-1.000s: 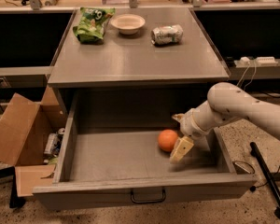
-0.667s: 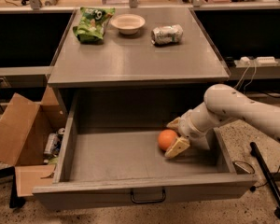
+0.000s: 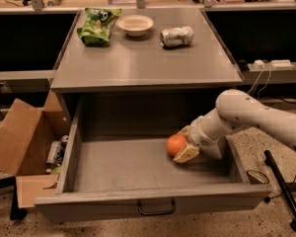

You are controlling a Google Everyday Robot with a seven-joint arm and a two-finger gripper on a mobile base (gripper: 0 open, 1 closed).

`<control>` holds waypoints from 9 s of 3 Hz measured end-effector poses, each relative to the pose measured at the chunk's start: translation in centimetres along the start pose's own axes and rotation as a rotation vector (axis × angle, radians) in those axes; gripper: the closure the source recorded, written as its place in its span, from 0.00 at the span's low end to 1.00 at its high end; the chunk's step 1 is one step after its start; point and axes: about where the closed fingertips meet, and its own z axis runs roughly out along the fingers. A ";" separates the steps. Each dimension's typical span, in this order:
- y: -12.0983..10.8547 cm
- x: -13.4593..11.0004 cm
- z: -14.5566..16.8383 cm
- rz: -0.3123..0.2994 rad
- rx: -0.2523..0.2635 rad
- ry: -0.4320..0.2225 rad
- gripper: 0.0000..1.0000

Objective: Pick orange from top drawer and place on counter

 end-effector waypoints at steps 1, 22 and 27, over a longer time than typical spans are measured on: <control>-0.2 -0.6 -1.3 -0.002 0.011 -0.028 0.95; -21.6 -17.4 -15.4 0.267 0.210 -0.520 0.41; -20.9 -15.1 -20.5 0.267 0.309 -0.585 0.00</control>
Offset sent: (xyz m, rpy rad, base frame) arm 0.0061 -0.0161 0.0724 0.0784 -0.0469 -0.0347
